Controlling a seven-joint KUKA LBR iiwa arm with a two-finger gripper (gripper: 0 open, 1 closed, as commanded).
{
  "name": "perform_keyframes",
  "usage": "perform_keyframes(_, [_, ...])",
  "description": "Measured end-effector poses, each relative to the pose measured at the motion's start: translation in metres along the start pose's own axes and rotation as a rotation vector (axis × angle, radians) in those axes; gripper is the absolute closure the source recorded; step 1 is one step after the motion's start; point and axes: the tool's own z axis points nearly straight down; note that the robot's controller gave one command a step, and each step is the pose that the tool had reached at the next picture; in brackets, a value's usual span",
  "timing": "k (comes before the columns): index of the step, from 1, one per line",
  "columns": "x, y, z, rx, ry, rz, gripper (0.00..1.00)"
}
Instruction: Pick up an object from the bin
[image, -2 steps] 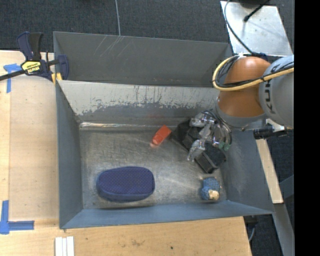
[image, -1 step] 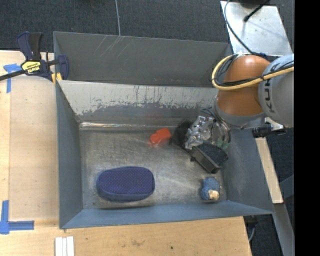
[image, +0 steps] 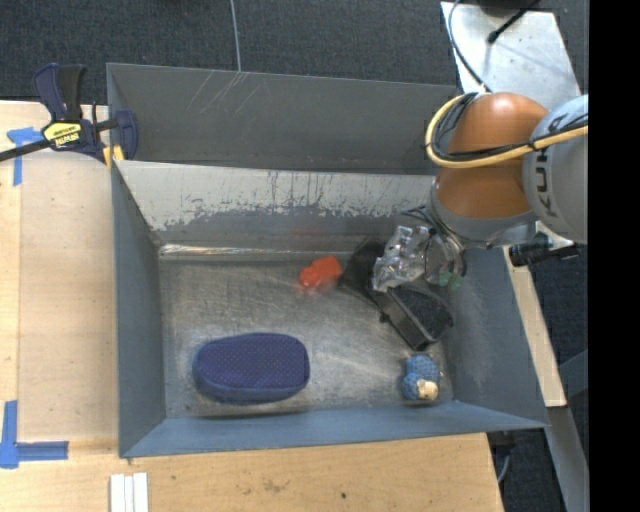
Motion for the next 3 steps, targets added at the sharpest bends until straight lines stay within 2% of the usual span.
perform_keyframes(1, [0.001, -0.001, 0.003, 0.001, 0.005, 0.000, 0.00])
perform_keyframes(2, [-0.003, 0.019, 0.071, 0.002, 0.011, 0.096, 0.00])
perform_keyframes(3, [-0.004, -0.025, 0.076, -0.006, -0.011, 0.055, 0.00])
